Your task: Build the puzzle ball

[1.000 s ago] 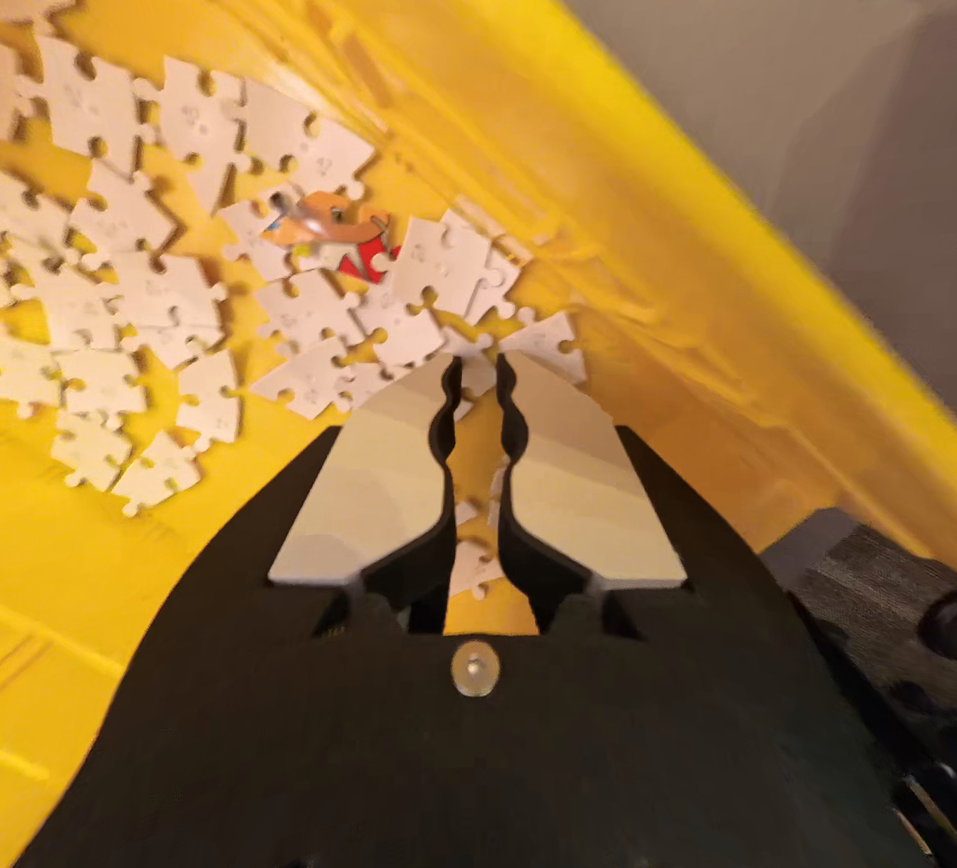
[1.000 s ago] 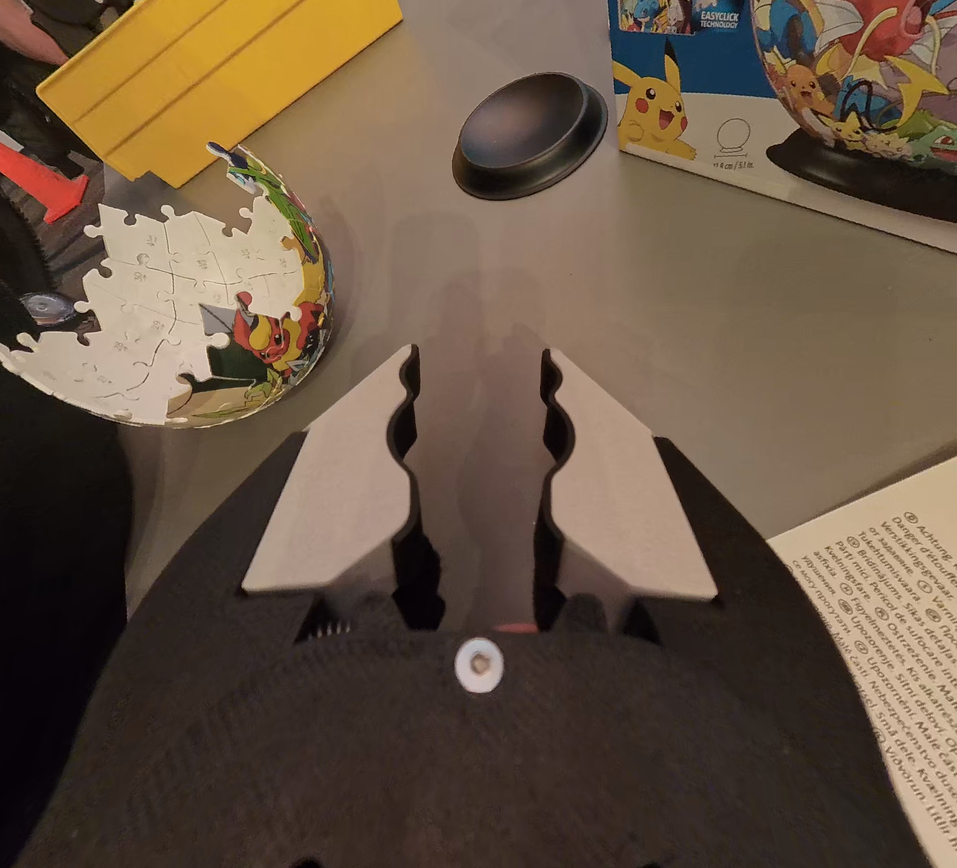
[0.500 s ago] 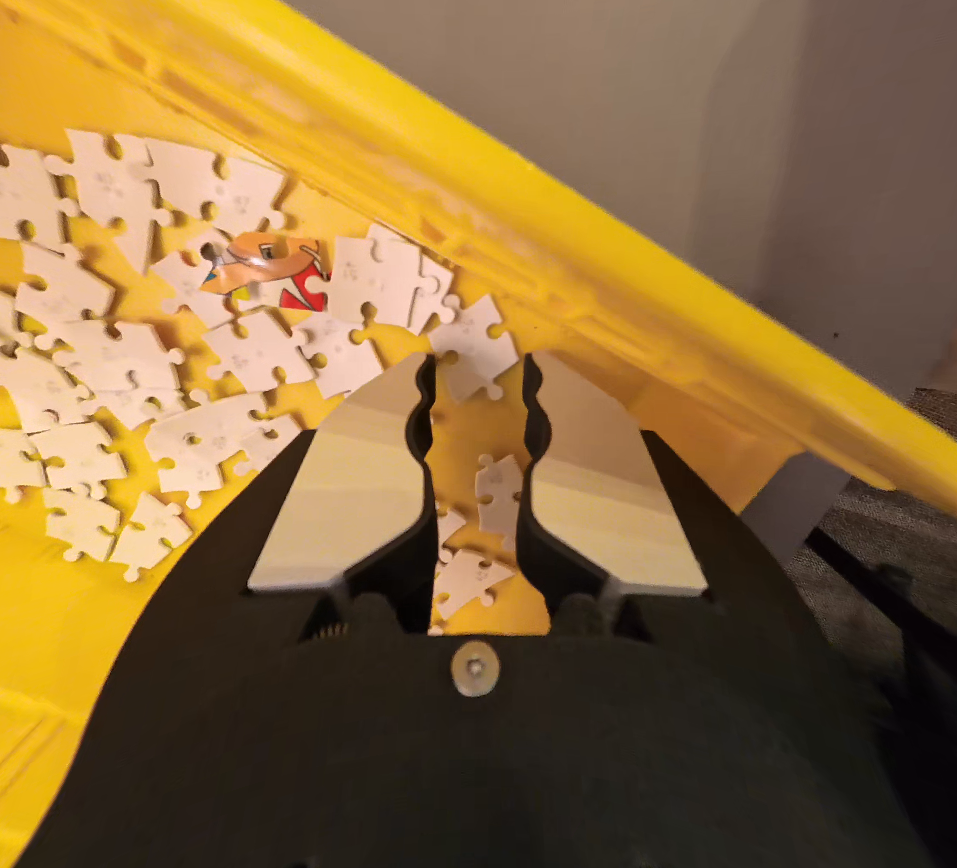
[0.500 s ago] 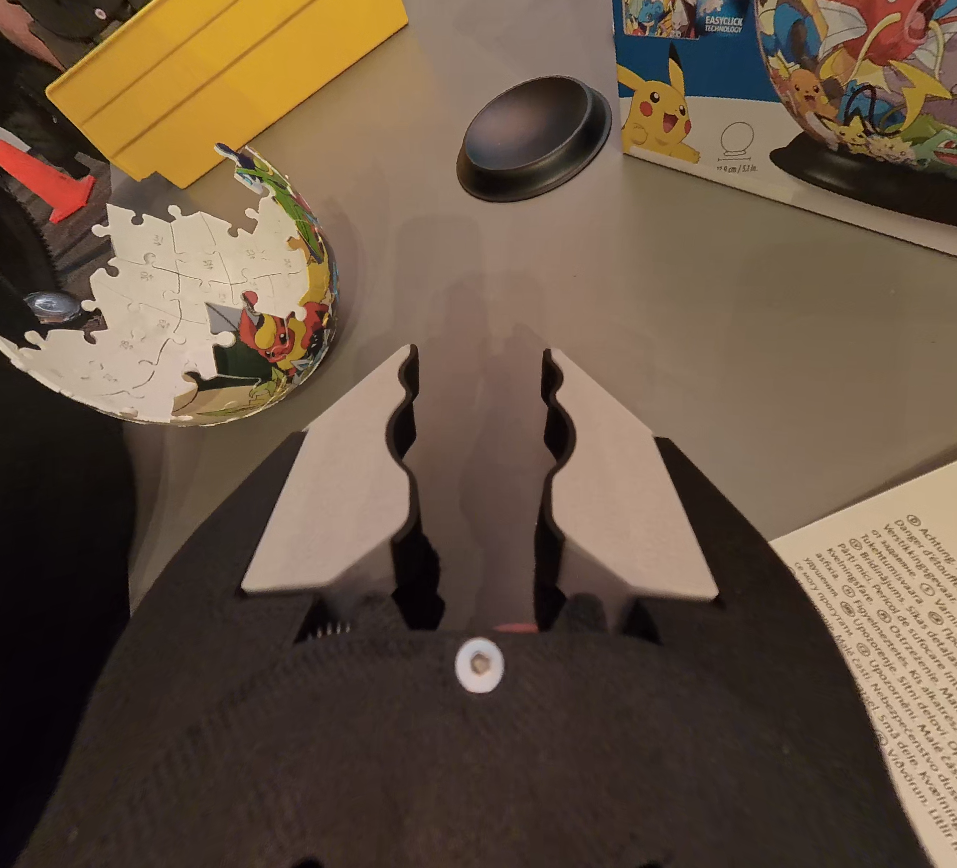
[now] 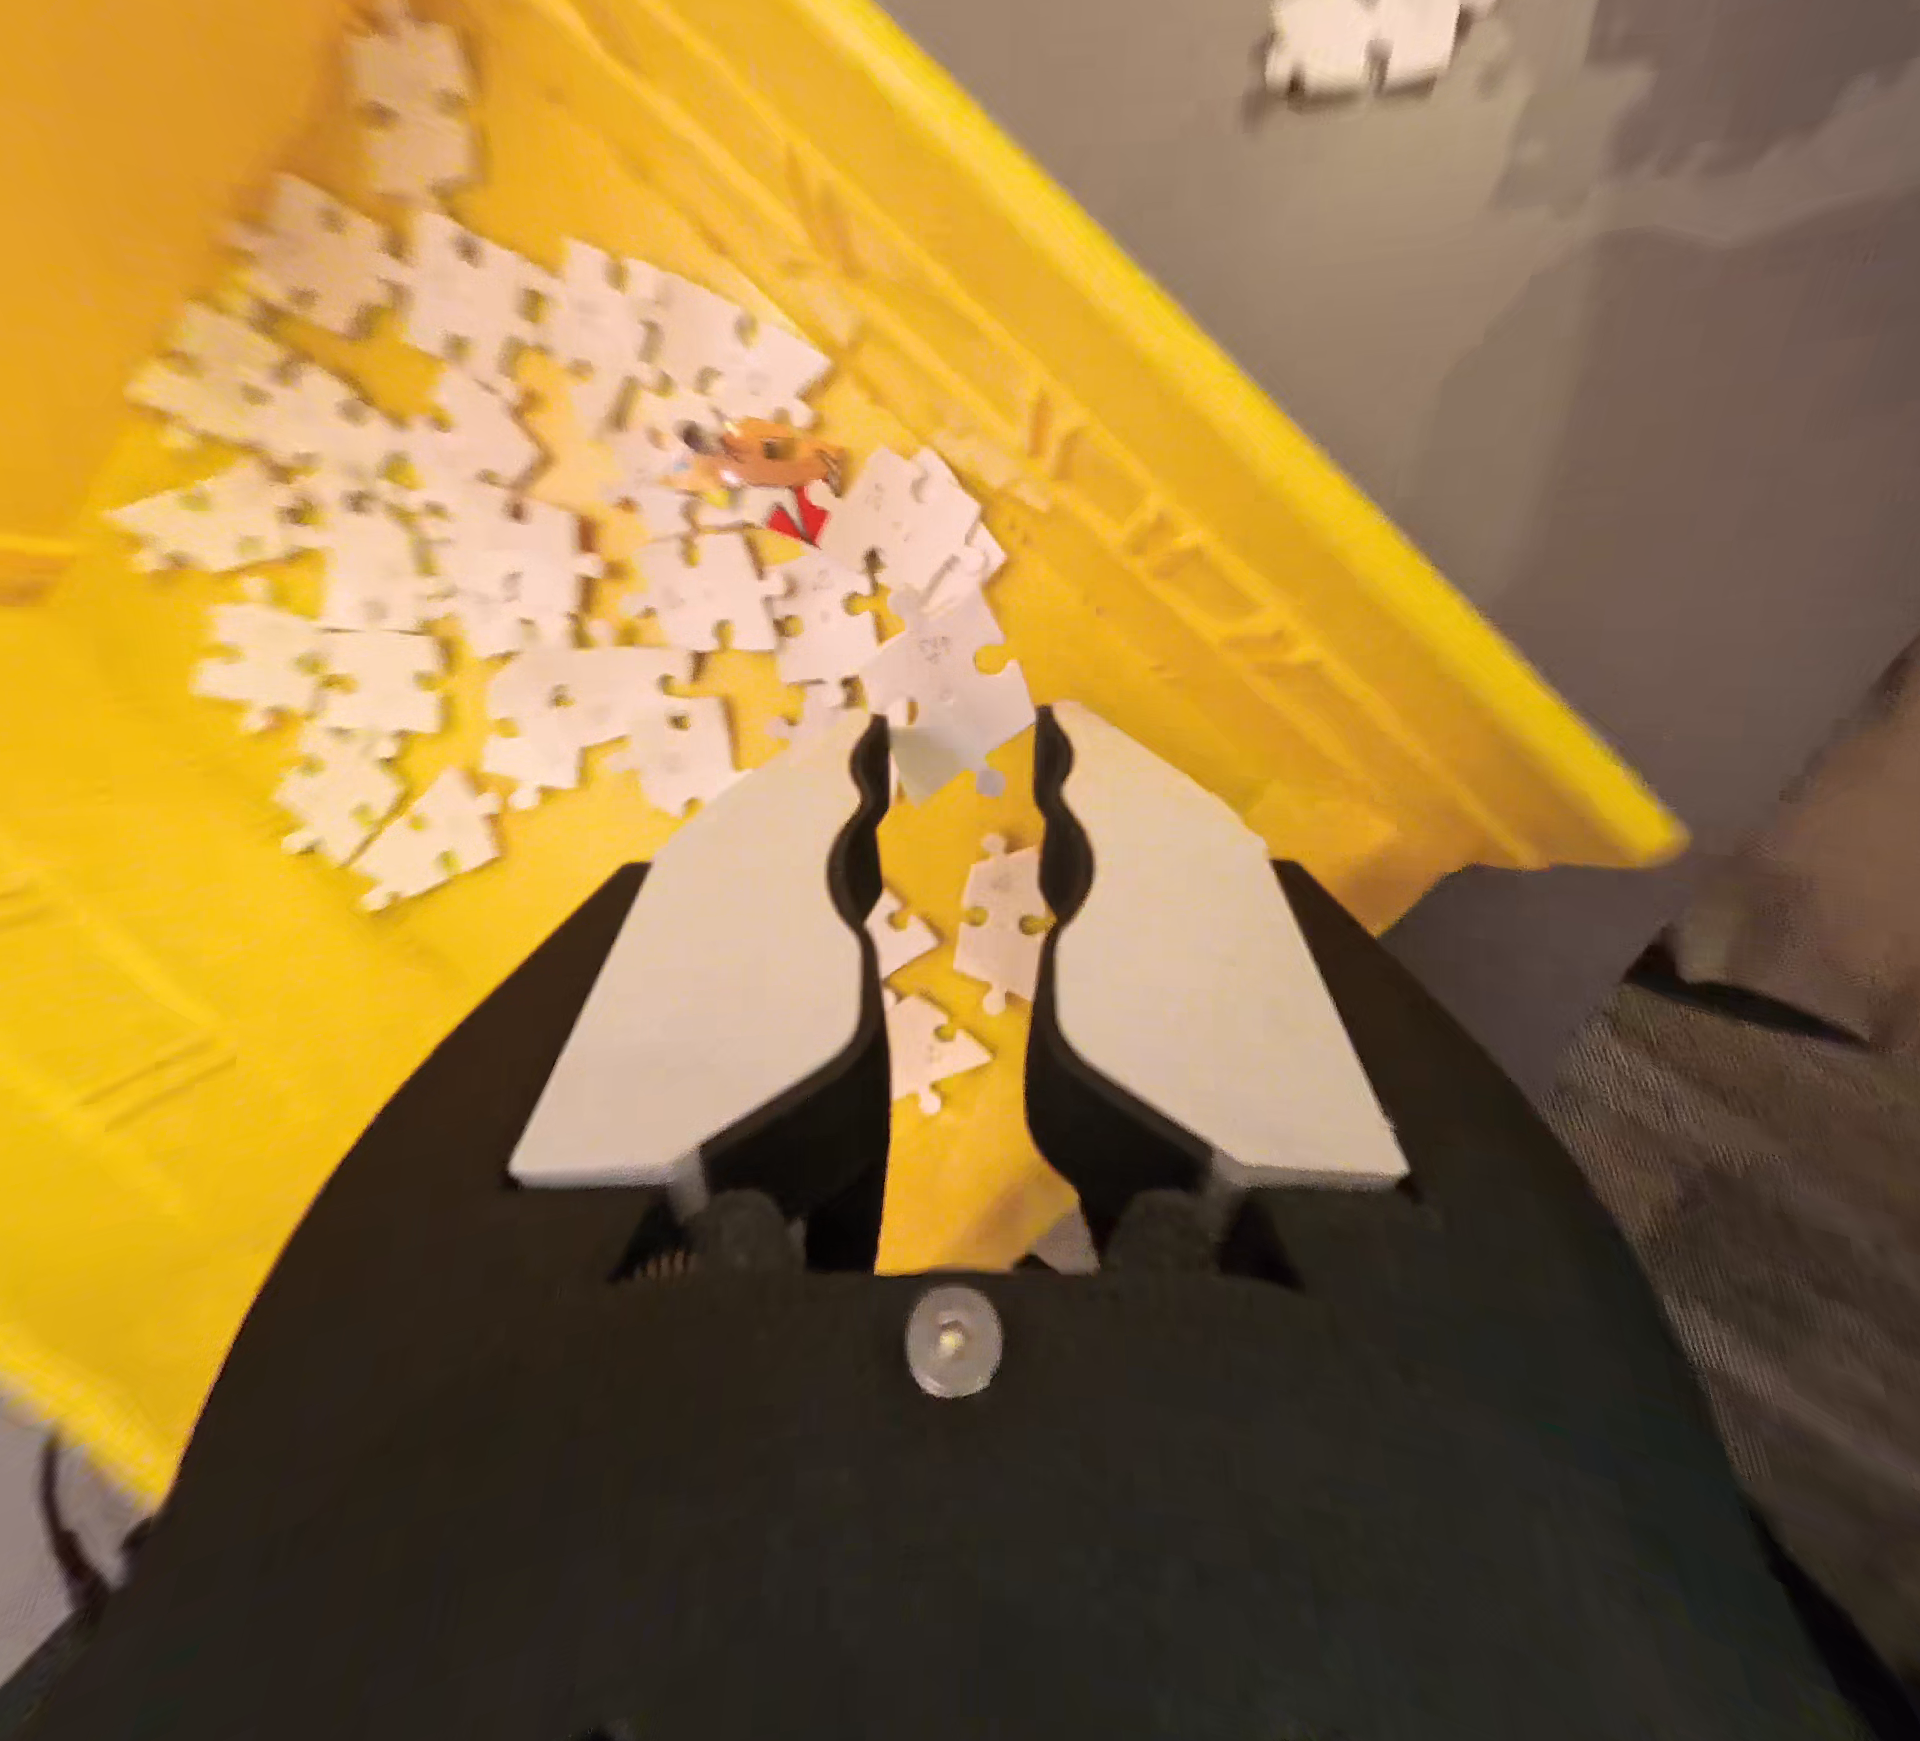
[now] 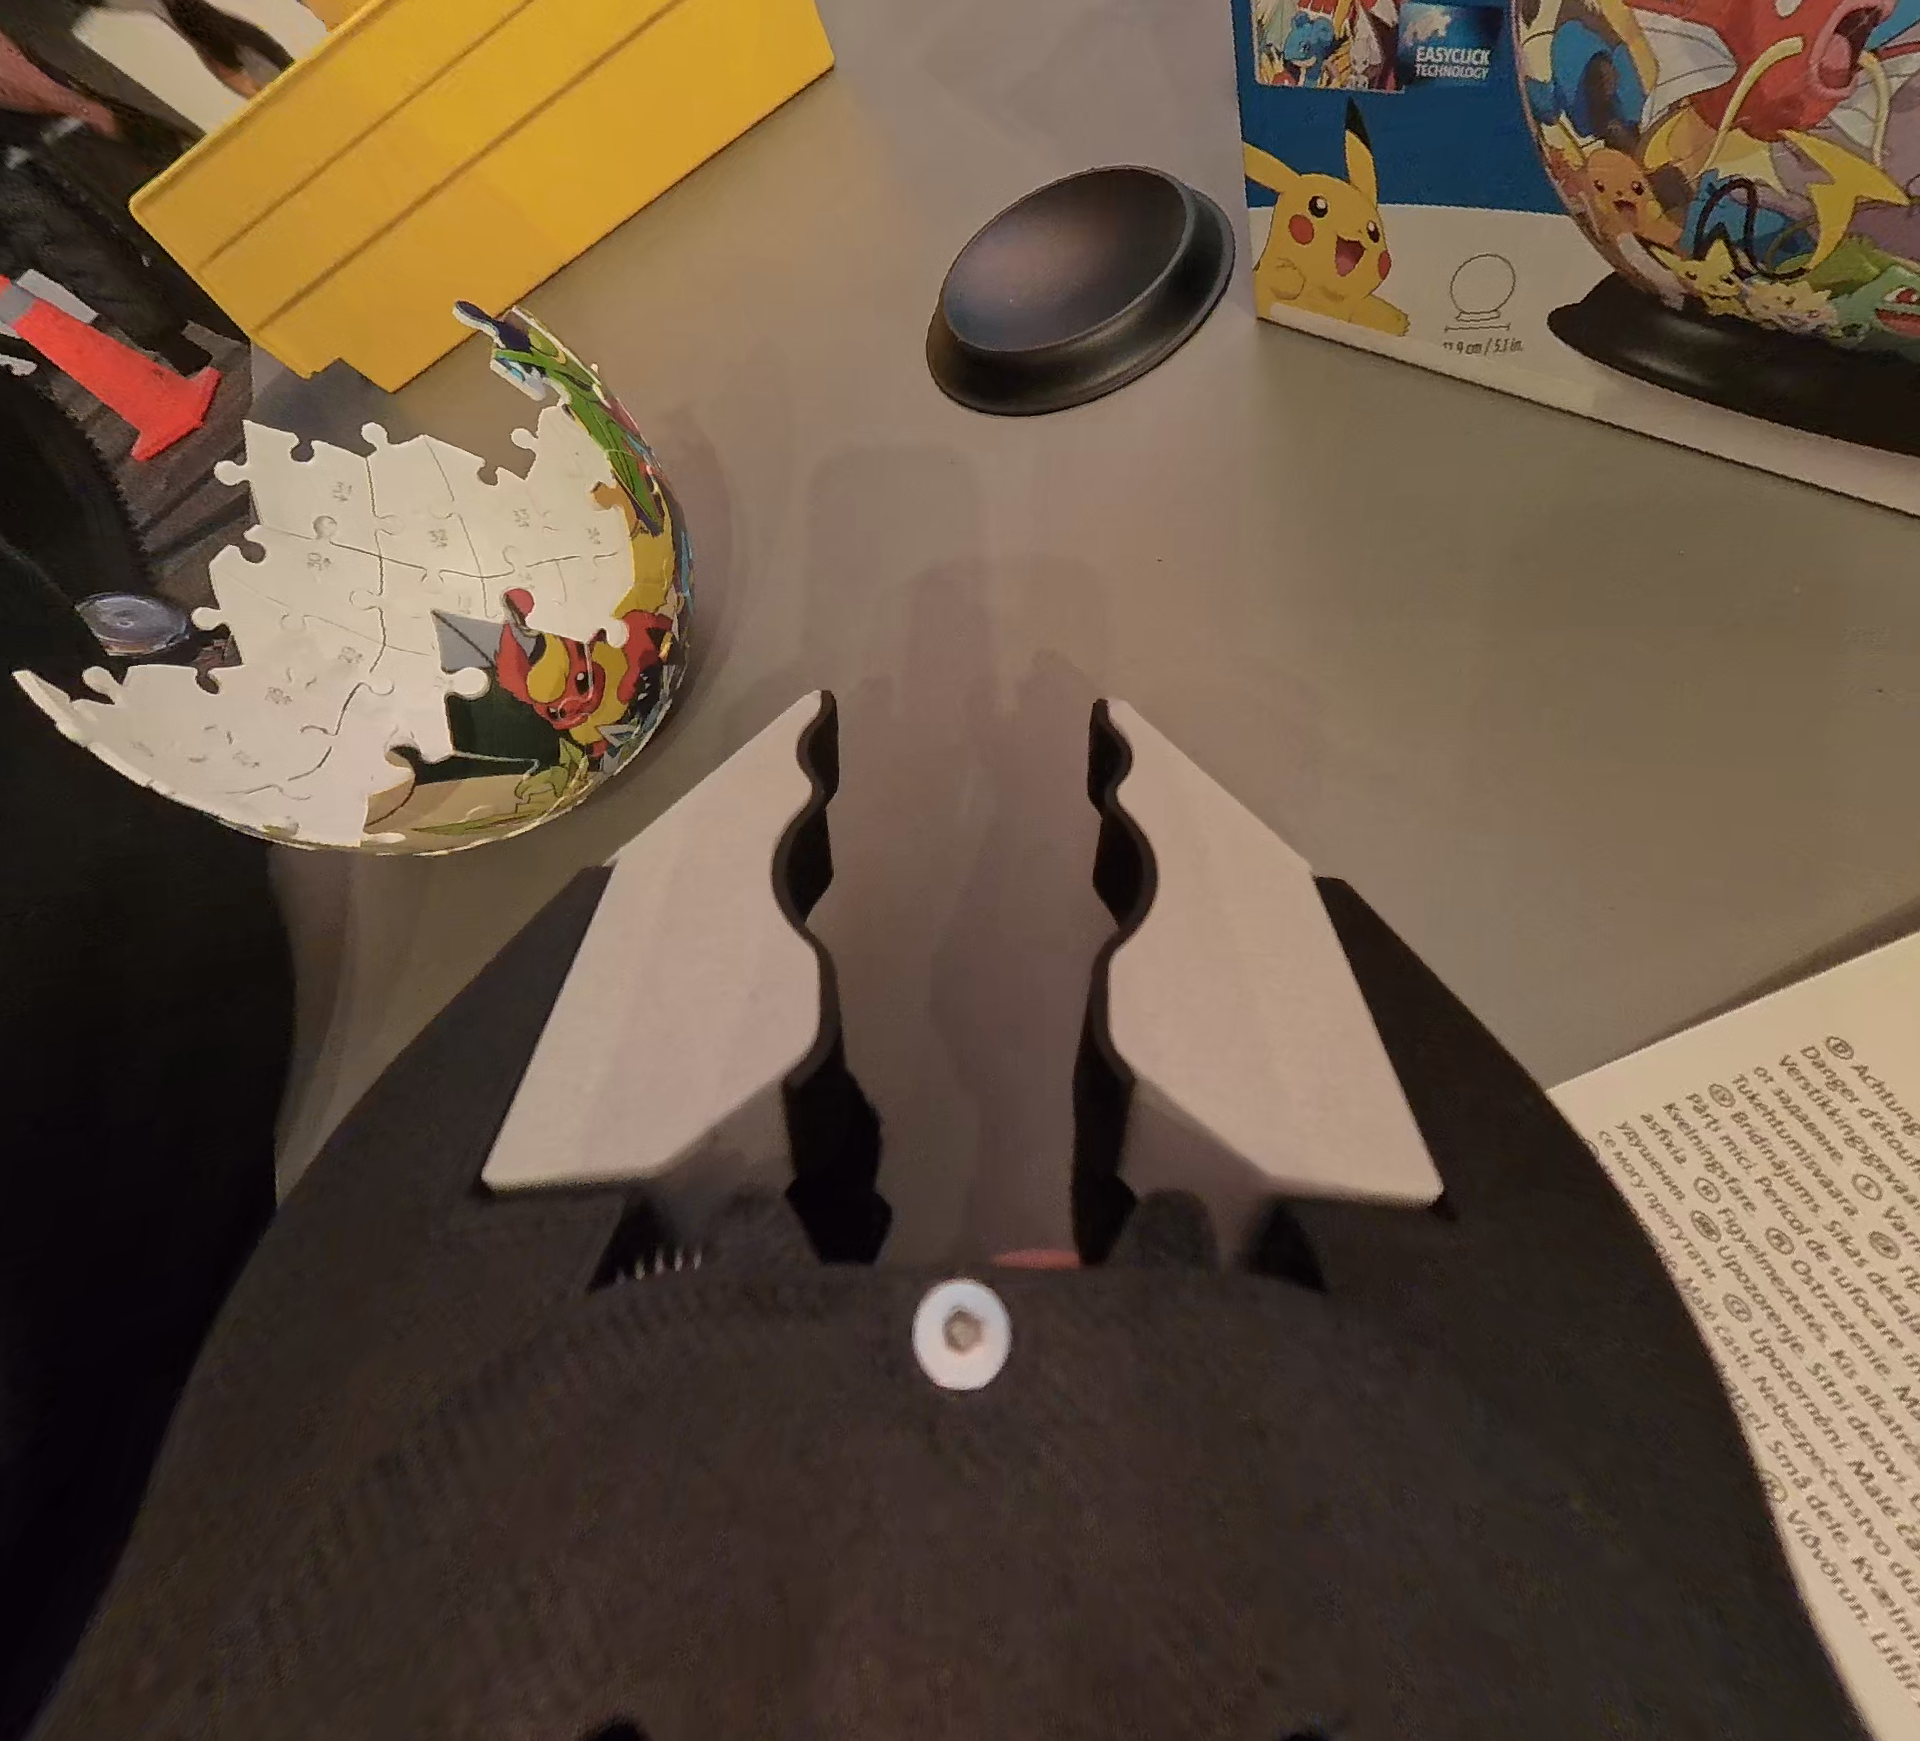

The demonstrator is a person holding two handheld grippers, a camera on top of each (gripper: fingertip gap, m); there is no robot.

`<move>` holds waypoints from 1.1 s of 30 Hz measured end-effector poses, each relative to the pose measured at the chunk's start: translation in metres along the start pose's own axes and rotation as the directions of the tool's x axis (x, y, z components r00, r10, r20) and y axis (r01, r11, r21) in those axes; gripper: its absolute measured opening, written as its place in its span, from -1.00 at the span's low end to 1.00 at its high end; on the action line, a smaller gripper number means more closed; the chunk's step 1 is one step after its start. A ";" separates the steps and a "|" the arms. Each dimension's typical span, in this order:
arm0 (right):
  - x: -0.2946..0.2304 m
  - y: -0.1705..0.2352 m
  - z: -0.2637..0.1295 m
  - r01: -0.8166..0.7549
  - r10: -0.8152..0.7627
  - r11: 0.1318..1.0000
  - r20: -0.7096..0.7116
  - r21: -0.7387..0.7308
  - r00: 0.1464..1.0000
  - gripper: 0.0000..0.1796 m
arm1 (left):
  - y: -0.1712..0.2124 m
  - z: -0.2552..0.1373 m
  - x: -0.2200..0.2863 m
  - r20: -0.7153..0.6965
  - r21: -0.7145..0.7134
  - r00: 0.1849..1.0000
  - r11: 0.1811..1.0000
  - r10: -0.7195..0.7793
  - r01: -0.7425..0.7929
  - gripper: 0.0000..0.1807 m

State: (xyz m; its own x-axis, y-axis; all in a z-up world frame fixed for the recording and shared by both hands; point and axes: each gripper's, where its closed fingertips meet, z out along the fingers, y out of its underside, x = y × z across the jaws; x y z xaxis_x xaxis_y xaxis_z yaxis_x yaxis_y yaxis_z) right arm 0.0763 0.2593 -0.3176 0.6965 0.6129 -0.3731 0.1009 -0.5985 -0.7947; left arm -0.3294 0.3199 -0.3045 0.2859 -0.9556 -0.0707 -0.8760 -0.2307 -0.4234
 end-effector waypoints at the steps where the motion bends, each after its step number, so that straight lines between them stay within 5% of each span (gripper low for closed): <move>1: 0.000 0.000 0.000 0.000 0.000 1.000 0.000 0.000 1.000 -0.48 | -0.011 -0.015 0.000 0.025 0.056 1.000 0.998 -0.012 0.011 -0.71; 7: 0.000 0.000 0.000 0.003 -0.003 1.000 0.000 -0.003 1.000 -0.48 | -0.096 -0.086 0.039 0.096 0.331 0.995 0.943 0.009 -0.040 -0.71; 12: 0.000 0.000 0.000 0.002 -0.002 1.000 -0.002 -0.003 1.000 -0.48 | -0.137 -0.019 0.106 -0.002 0.375 1.000 0.927 -0.020 0.020 -0.71; 16: 0.000 0.001 0.000 0.000 0.000 1.000 -0.001 -0.004 1.000 -0.48 | -0.110 0.054 0.118 0.035 0.185 0.998 0.982 -0.055 0.048 -0.71; 20: 0.000 0.001 0.000 0.000 0.000 1.000 -0.003 -0.005 1.000 -0.48 | -0.091 0.087 0.118 0.062 0.087 0.995 0.994 -0.075 0.070 -0.69; 25: 0.000 0.001 0.001 0.000 0.000 1.000 -0.004 -0.008 1.000 -0.48 | -0.108 0.062 0.110 0.123 0.225 0.988 0.972 -0.095 0.065 -0.56; 30: 0.001 0.001 0.000 -0.004 0.004 1.000 -0.002 -0.004 1.000 -0.48 | -0.128 -0.039 0.085 0.134 0.506 0.971 0.856 -0.199 0.105 -0.71; 33: 0.000 0.001 0.000 -0.004 0.004 1.000 0.003 -0.004 1.000 -0.48 | -0.101 -0.080 0.033 0.181 0.556 0.941 0.819 -0.285 0.141 -0.70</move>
State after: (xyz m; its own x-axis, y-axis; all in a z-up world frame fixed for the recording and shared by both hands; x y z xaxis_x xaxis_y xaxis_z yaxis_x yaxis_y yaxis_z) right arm 0.0762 0.2591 -0.3182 0.6946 0.6123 -0.3777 0.1012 -0.6029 -0.7914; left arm -0.2631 0.2971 -0.1919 0.5890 -0.8007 -0.1097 -0.4613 -0.2216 -0.8591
